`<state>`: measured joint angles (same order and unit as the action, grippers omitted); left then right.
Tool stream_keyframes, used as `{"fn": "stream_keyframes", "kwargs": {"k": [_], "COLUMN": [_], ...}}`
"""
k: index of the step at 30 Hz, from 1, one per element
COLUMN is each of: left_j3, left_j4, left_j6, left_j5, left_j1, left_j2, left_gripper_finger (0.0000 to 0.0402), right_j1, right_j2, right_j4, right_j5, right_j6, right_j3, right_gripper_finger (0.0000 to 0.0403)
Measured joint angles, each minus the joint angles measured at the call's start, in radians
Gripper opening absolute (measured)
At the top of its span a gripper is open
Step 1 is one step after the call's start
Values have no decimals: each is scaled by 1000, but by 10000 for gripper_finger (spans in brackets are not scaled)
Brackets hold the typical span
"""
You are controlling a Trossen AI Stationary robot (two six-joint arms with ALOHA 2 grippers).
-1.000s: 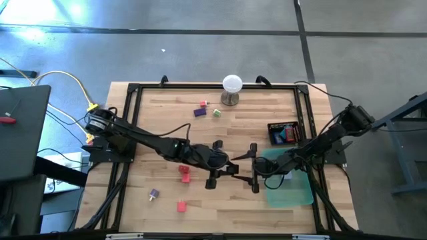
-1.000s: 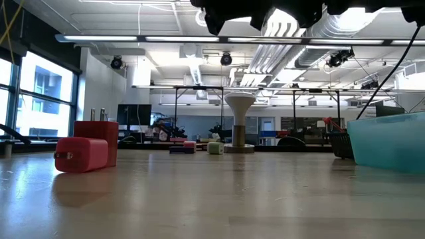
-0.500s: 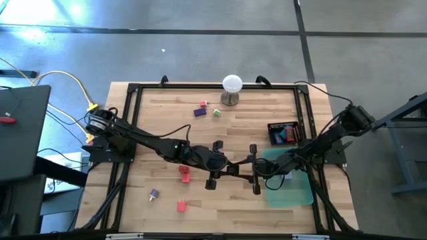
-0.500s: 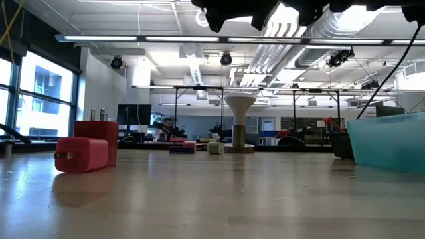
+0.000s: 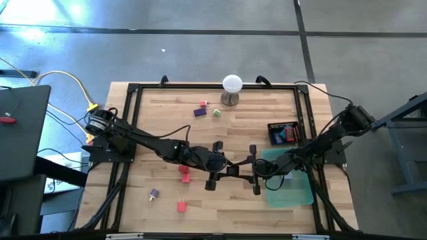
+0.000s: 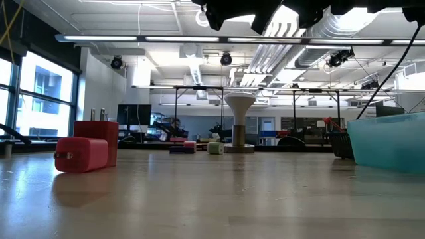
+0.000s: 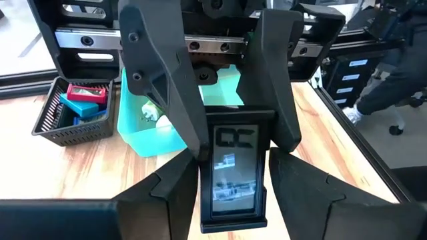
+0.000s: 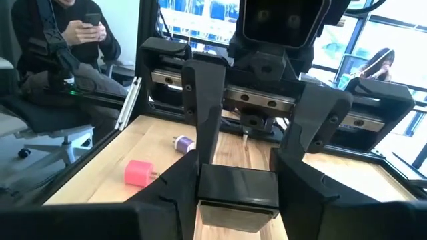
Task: Pick & Place Office items
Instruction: Put the black digital clock into the black basket
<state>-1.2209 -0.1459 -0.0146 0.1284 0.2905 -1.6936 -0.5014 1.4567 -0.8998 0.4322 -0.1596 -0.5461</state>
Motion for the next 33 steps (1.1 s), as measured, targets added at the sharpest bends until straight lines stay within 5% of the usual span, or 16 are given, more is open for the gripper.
{"fn": "stream_keyframes", "kwargs": {"k": [20,33], "left_j3": [0,0], "left_j4": [12,14], "left_j6": [64,40], "left_j5": [-5,-33], "left_j1": [-12,-2], "left_j2": [0,1], "left_gripper_finger": [190,348], "right_j1": [0,0], "right_j2": [-1,-1], "right_j4": [34,87], "right_j5": [5,14], "right_j6": [4,9], "right_j3": [0,2], "right_gripper_finger": [146,146]}}
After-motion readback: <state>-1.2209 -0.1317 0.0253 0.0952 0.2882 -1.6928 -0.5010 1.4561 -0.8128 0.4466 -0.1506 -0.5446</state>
